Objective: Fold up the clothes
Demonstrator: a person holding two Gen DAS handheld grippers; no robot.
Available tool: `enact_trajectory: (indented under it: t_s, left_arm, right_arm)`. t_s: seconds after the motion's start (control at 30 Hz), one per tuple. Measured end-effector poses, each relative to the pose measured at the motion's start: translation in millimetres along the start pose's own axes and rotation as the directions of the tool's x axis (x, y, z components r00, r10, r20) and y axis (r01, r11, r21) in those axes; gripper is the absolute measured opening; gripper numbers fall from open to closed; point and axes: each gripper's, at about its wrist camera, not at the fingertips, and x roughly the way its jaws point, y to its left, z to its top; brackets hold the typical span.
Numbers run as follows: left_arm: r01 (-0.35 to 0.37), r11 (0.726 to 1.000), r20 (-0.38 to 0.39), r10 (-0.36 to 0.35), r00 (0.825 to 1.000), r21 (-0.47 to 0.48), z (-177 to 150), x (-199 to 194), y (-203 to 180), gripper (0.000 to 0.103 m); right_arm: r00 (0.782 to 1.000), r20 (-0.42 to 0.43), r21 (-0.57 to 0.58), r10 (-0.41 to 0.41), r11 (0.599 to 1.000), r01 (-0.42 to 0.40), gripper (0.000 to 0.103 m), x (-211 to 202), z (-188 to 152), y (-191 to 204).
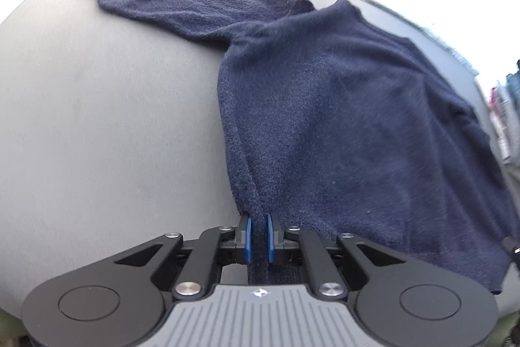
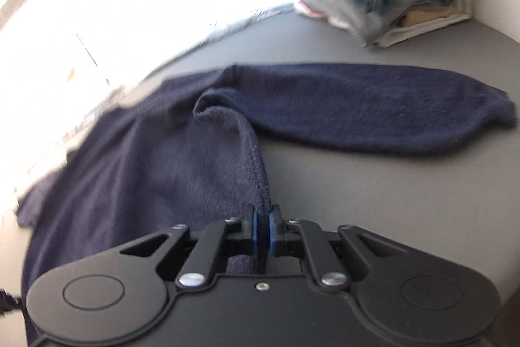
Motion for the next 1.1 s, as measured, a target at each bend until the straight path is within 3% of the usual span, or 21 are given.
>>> enact_trajectory:
  t_s: [0.13, 0.17, 0.23, 0.3, 0.4, 0.47, 0.57, 0.7, 0.93, 1.1]
  left_arm:
    - [-0.033, 0.999, -0.095, 0.030, 0.995, -0.033, -11, 13, 15, 0.016]
    - [-0.020, 0.999, -0.076, 0.017, 0.997, -0.037, -8, 8, 20, 0.018]
    - [0.013, 0.999, -0.028, -0.014, 1.000, -0.042, -3, -4, 31, 0.028]
    - [0.046, 0.998, 0.021, -0.045, 0.999, -0.045, 3, -16, 42, 0.038]
    - [0.032, 0.996, 0.053, -0.028, 0.998, -0.078, 13, -23, 70, 0.048]
    - [0.033, 0.992, 0.060, -0.026, 0.998, -0.120, 22, -25, 89, 0.049]
    - [0.010, 0.987, 0.088, 0.004, 0.996, -0.161, 36, -30, 116, 0.058]
    - [-0.007, 0.980, 0.143, 0.036, 0.989, -0.197, 61, -37, 151, 0.068]
    - [-0.014, 0.973, 0.178, 0.056, 0.982, -0.229, 118, -22, 198, 0.070]
    - [-0.008, 0.965, 0.185, 0.058, 0.981, -0.261, 187, 3, 216, 0.073]
  right_arm:
    - [0.981, -0.090, -0.098, -0.170, 0.982, 0.161, 0.015, 12, -17, 3]
    - [0.970, -0.112, -0.134, -0.215, 0.971, 0.200, 0.026, 17, -21, 7]
    - [0.962, -0.061, -0.210, -0.265, 0.946, 0.248, 0.047, 13, -27, 26]
    - [0.954, 0.016, -0.285, -0.298, 0.914, 0.290, 0.081, 9, -30, 49]
    - [0.949, 0.121, -0.387, -0.291, 0.866, 0.315, 0.102, 18, -31, 89]
    - [0.962, 0.128, -0.445, -0.241, 0.853, 0.273, 0.103, 34, -29, 113]
    - [0.986, 0.052, -0.424, -0.161, 0.890, 0.168, 0.103, 61, -32, 144]
    - [0.996, -0.003, -0.353, -0.091, 0.932, 0.084, 0.103, 95, -42, 185]
    - [0.977, 0.071, -0.260, -0.202, 0.942, 0.214, 0.103, 141, -53, 226]
    - [0.956, 0.145, -0.202, -0.253, 0.939, 0.279, 0.103, 161, -47, 233]
